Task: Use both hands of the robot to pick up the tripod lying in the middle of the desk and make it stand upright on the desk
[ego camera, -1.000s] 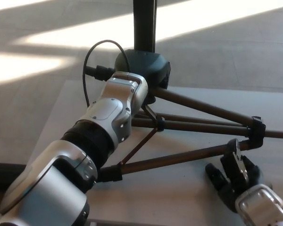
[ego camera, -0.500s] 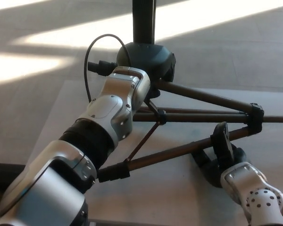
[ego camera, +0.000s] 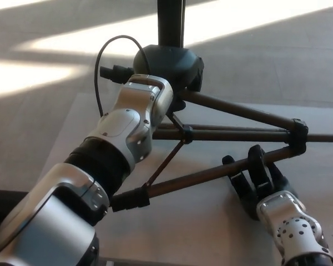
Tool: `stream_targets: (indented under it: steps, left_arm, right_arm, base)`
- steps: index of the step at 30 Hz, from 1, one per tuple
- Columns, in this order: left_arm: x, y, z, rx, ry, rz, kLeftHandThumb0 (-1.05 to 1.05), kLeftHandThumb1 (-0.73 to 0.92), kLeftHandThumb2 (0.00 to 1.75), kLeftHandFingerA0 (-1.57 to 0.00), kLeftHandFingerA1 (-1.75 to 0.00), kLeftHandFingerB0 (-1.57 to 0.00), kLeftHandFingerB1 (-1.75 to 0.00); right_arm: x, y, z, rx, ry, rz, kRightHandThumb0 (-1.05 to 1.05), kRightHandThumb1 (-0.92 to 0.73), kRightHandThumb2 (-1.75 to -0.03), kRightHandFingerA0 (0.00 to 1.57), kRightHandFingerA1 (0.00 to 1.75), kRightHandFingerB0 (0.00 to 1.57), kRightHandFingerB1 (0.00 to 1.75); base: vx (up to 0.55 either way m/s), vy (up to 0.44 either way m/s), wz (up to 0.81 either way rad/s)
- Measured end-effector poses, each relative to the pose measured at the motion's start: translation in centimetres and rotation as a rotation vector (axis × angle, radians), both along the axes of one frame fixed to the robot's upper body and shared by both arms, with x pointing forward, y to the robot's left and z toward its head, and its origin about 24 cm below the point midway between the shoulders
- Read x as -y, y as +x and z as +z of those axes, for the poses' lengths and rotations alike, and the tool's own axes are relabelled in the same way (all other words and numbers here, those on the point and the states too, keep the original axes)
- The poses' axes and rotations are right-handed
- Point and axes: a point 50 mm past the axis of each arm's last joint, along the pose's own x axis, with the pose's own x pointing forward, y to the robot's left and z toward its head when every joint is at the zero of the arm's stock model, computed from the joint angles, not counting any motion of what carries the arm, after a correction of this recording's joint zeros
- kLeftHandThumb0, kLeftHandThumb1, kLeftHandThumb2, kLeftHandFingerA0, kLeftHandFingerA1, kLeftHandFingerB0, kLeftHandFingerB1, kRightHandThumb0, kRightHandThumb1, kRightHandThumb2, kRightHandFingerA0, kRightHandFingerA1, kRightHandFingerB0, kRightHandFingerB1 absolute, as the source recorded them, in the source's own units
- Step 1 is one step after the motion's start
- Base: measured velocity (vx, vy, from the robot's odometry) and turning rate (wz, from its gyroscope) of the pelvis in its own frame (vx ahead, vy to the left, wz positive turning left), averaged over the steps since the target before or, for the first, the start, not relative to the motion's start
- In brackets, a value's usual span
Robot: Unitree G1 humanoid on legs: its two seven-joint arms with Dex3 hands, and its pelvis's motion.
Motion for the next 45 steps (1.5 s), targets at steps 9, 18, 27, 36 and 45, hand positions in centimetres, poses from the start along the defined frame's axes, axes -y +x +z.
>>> stream_targets:
  steps: [9,18,27,36,45]
  left_arm:
    - [0.2,-0.2,0.0,0.006,-0.008,-0.015,-0.27,0.72,0.73,-0.78,-1.04,-0.72,-0.76]
    - [-0.3,-0.1,-0.1,0.009,-0.010,-0.009,-0.30,0.77,0.65,-0.71,-0.99,-0.68,-0.74]
    - [-1.4,0.1,0.6,0.028,0.018,0.008,-0.22,0.66,0.68,-0.81,-1.18,-0.77,-0.89]
    - [-2.2,0.1,1.0,0.060,-0.031,0.015,-0.23,0.73,0.74,-0.82,-1.26,-0.76,-0.93]
    - [-2.9,0.0,1.1,0.076,-0.078,0.026,-0.22,0.71,0.72,-0.82,-1.01,-0.73,-0.68]
  right_arm:
    - [0.5,0.0,0.3,0.005,-0.103,-0.050,-0.26,-0.58,-1.05,1.21,1.35,0.98,1.18]
    - [0.3,0.1,0.9,0.034,-0.228,-0.040,-0.28,-0.50,-1.13,1.29,1.43,1.07,1.27]
    - [2.1,1.0,5.3,0.197,-0.413,-0.036,-0.24,-0.56,-1.15,1.01,1.75,0.83,1.50]
    - [3.9,1.9,9.7,0.297,-0.656,0.002,-0.20,-0.37,-1.39,1.05,1.75,0.87,1.51]
    - [4.2,2.4,11.9,0.323,-0.817,0.049,-0.18,-0.42,-1.35,0.99,1.75,0.85,1.41]
  base:
    - [0.00,0.000,0.00]
    - [0.00,0.000,0.00]
    - [0.00,0.000,0.00]
    - [0.00,0.000,0.00]
    - [0.00,0.000,0.00]
